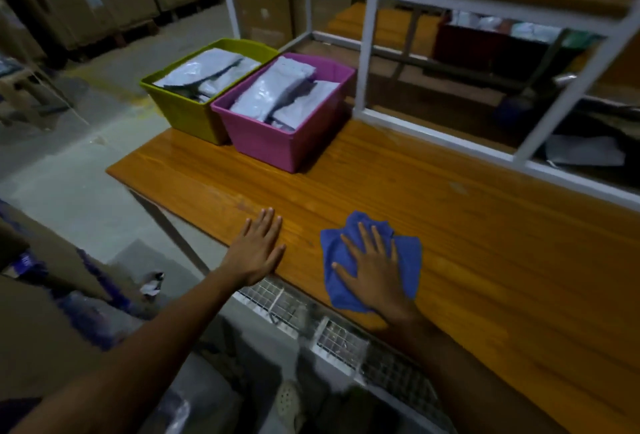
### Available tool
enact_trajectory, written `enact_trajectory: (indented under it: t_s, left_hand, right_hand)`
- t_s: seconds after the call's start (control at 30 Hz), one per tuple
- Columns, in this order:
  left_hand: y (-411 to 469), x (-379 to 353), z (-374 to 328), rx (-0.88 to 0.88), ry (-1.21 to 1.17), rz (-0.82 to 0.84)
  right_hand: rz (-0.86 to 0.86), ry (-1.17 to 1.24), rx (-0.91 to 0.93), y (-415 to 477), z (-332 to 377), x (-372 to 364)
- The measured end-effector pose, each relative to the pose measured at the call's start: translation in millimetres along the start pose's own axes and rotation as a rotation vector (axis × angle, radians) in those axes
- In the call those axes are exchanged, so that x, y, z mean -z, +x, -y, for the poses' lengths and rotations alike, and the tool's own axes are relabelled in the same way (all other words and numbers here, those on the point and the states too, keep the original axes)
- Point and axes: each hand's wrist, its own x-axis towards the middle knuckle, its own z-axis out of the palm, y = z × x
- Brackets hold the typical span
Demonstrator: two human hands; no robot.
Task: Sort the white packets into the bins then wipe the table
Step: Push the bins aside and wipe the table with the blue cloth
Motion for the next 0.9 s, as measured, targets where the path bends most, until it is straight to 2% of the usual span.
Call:
enact_trajectory:
  t_s: [0.23,0.43,0.57,0.73,0.9]
  left_hand:
    - [0.0,-18.8,-137.9,-0.211,-0.033,0.038]
    - [10.5,-34.2,-246.0,-0.351,-0.041,0.064]
    - [29.4,-38.8,-310.6,-0.437,-0.032,0.092]
    - [59.4,-49.2,-380.0,-0.567,-0.055,0.104]
    - [79.6,-60.0,-454.4,-0.775,-0.062,0.152]
  right_hand:
    - [-0.022,0.104,-0.025,-103.6,-78.7,23.0]
    - [-0.027,0.056,-0.292,-165.9,-153.8,38.9]
    - [-0.031,0.073,-0.41,-182.1,-187.7,41.4]
    - [-0.047,0.056,-0.659,-207.1,-231.2,47.2]
    - [-0.119,0.083,-0.838,-259.4,-274.7,64.1]
